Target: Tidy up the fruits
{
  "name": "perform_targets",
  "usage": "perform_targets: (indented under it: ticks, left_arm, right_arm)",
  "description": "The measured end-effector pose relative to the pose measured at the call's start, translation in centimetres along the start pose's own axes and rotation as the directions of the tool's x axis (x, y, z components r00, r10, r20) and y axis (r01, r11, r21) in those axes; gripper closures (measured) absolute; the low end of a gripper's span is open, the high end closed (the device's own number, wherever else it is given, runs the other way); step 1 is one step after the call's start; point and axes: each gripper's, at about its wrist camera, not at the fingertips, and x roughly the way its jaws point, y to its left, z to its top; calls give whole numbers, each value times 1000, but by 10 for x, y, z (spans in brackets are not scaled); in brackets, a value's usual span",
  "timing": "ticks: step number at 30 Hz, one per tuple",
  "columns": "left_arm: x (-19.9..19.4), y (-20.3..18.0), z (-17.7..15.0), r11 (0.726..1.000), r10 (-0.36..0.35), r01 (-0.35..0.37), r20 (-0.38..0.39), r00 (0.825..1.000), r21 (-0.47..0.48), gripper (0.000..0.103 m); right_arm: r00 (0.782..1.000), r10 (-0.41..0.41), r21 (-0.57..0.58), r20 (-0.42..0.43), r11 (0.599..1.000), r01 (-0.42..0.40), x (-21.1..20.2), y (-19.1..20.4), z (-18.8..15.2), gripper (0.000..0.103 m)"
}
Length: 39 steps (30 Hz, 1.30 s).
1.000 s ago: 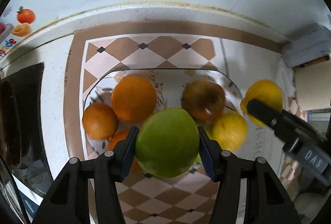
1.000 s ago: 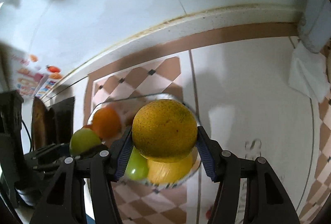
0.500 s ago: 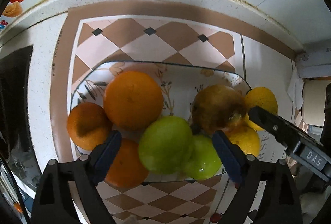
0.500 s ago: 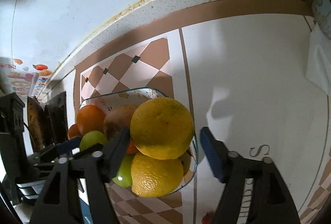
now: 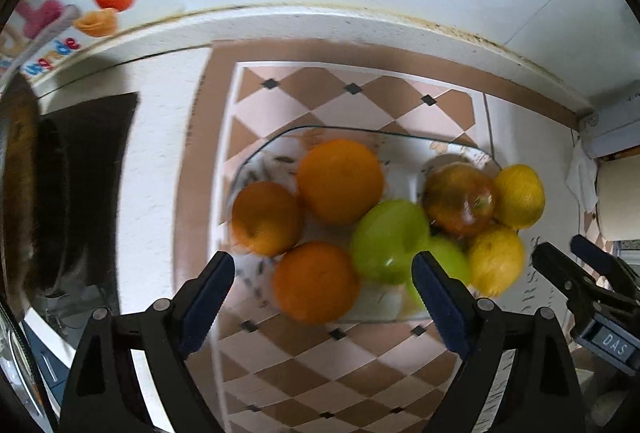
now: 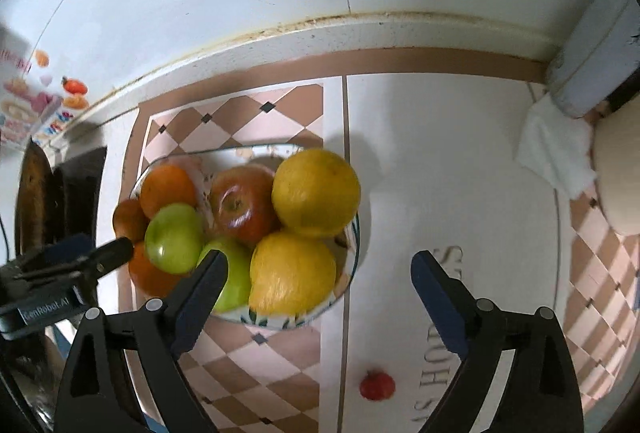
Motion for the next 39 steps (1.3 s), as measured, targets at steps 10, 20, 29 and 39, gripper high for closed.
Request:
perform_targets:
  ticks: [10, 20, 29, 39]
  left_arm:
    - [-32, 21, -37, 999, 30, -32, 103, 994, 18, 12]
    - [-75, 18, -78, 999, 12, -20, 216, 976, 36, 12]
    - [-125, 14, -118, 999, -27, 10, 324, 946, 52, 12]
    - [-185, 14, -163, 997, -32, -2, 443, 896, 77, 12]
  right_arm:
    - [998, -39, -26, 55, 999, 40, -36, 22, -52, 8]
    - [987, -63, -28, 144, 997, 68, -87, 33, -85, 8]
    - [970, -34, -46, 241, 998, 46, -149, 43, -121, 8]
    - [944, -16, -67, 330, 997, 40, -210, 56, -167, 8]
